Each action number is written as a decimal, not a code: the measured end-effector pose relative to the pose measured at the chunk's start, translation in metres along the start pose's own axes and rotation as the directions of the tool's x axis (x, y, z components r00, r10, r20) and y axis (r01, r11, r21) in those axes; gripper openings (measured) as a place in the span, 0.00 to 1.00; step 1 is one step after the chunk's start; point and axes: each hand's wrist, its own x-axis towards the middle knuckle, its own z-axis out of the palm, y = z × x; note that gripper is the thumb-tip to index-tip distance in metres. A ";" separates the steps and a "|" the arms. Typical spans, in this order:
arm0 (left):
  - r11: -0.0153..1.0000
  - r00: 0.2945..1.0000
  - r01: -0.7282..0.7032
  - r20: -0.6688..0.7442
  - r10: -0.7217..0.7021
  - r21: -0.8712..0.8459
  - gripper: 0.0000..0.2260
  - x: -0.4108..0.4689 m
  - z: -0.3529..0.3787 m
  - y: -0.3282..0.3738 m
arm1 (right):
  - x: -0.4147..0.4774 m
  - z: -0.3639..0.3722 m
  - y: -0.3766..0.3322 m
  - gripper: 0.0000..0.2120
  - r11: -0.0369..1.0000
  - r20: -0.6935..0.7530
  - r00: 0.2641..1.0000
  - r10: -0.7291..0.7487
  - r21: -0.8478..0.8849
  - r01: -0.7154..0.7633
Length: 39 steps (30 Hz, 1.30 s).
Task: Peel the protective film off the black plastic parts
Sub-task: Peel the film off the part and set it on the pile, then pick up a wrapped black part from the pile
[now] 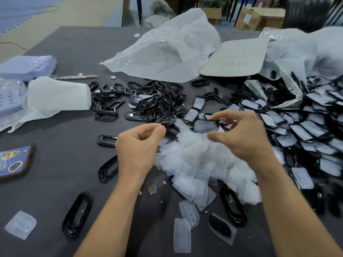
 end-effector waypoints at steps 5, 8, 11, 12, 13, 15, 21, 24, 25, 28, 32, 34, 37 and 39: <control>0.927 0.998 -0.052 -0.019 0.064 0.372 0.13 0.006 -0.013 0.000 | 0.031 -0.061 0.026 0.27 0.906 -0.208 0.949 0.239 -0.304 -0.295; 0.847 0.984 -0.153 0.159 0.082 0.509 0.23 0.008 -0.007 -0.002 | 0.031 -0.046 0.015 0.30 0.855 -0.155 0.973 0.170 -0.468 -0.224; 0.739 0.933 -0.289 0.353 0.074 0.609 0.26 0.008 0.002 -0.008 | 0.026 -0.002 -0.008 0.22 0.904 -0.041 0.999 0.028 -0.425 -0.043; 0.678 0.916 -0.335 0.395 0.072 0.654 0.24 0.007 0.004 -0.011 | 0.026 0.014 -0.016 0.21 0.913 0.020 1.000 0.023 -0.408 -0.013; 0.634 0.907 -0.364 0.415 0.075 0.682 0.23 0.007 0.004 -0.014 | 0.026 0.030 -0.022 0.21 0.922 0.077 0.997 0.016 -0.387 0.015; 0.631 0.920 -0.362 0.373 0.123 0.686 0.18 0.007 0.005 -0.016 | 0.030 0.057 -0.033 0.21 0.940 0.167 0.986 -0.009 -0.334 0.065; 0.668 0.963 -0.265 0.153 0.222 0.696 0.05 0.006 0.003 -0.010 | 0.051 0.100 -0.045 0.23 0.941 0.310 0.951 -0.013 -0.317 0.116; 0.712 0.971 -0.199 0.039 0.235 0.673 0.04 0.005 0.000 -0.005 | 0.056 0.104 -0.044 0.22 0.923 0.336 0.941 -0.037 -0.351 0.161; 0.727 0.970 -0.175 -0.008 0.241 0.663 0.04 0.006 -0.001 -0.003 | 0.057 0.105 -0.043 0.20 0.918 0.343 0.938 -0.045 -0.357 0.175; 0.785 0.970 -0.043 -0.164 0.182 0.618 0.07 0.010 -0.007 -0.002 | 0.058 0.105 -0.039 0.17 0.923 0.352 0.934 -0.055 -0.340 0.182; 0.933 0.950 0.054 -0.306 0.061 0.356 0.08 0.014 -0.013 0.002 | 0.056 0.100 -0.037 0.17 0.970 0.204 0.975 -0.088 -0.207 0.131; 0.970 0.947 0.039 -0.319 0.040 0.238 0.10 0.011 -0.012 0.006 | 0.061 0.095 -0.036 0.19 0.963 0.117 0.989 -0.090 -0.244 0.116; 0.997 0.958 0.019 -0.285 0.002 0.071 0.09 0.010 -0.009 0.006 | 0.071 0.080 -0.041 0.16 0.966 0.185 0.981 -0.058 -0.236 0.102; 0.994 0.970 0.032 -0.241 -0.006 0.103 0.08 0.012 -0.008 0.005 | 0.068 0.073 -0.048 0.14 0.946 0.392 0.917 -0.078 -0.262 0.192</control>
